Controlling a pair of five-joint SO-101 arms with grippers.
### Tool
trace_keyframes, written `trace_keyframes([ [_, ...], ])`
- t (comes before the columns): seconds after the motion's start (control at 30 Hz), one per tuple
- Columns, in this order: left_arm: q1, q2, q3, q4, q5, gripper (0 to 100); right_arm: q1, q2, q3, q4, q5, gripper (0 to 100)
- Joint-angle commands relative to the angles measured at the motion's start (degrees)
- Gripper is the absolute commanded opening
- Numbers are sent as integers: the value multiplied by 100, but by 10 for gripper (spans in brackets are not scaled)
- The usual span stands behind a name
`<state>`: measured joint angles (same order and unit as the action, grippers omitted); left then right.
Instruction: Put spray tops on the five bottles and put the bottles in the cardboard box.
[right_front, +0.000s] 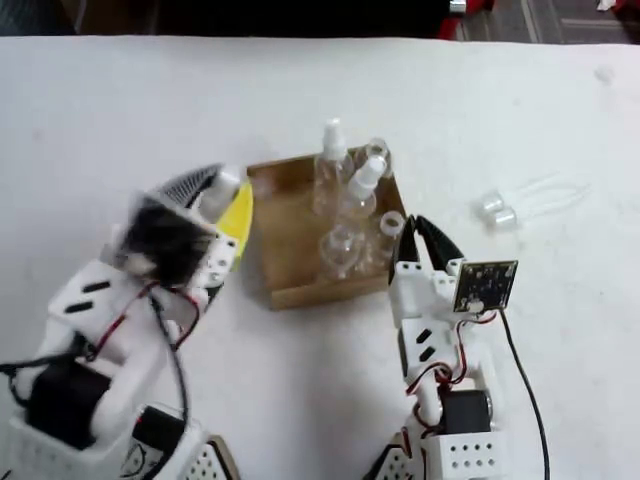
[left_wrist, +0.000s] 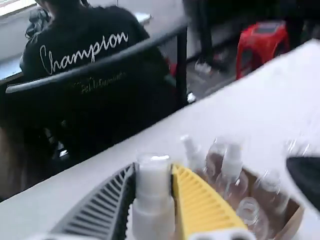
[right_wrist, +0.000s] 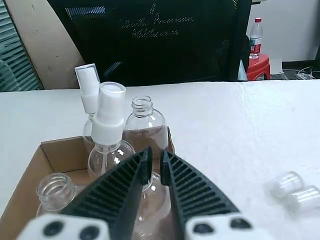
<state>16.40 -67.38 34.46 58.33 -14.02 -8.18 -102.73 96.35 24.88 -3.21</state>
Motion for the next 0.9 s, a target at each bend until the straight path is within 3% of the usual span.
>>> trace_keyframes([
  [0.0,462,180,-1064,-510,1688,23,22,-40,44,40,79,18],
  [0.1,787,514,-1301,-958,2031,24,31,-40,44,40,79,18],
  [0.27,1490,1288,-1327,-2022,1582,24,48,-40,44,40,70,17],
  [0.57,1675,2633,-1336,-3622,2259,24,31,-40,44,40,70,17],
  [0.87,1675,3099,-1099,-3780,2365,24,66,-40,44,40,70,18],
])
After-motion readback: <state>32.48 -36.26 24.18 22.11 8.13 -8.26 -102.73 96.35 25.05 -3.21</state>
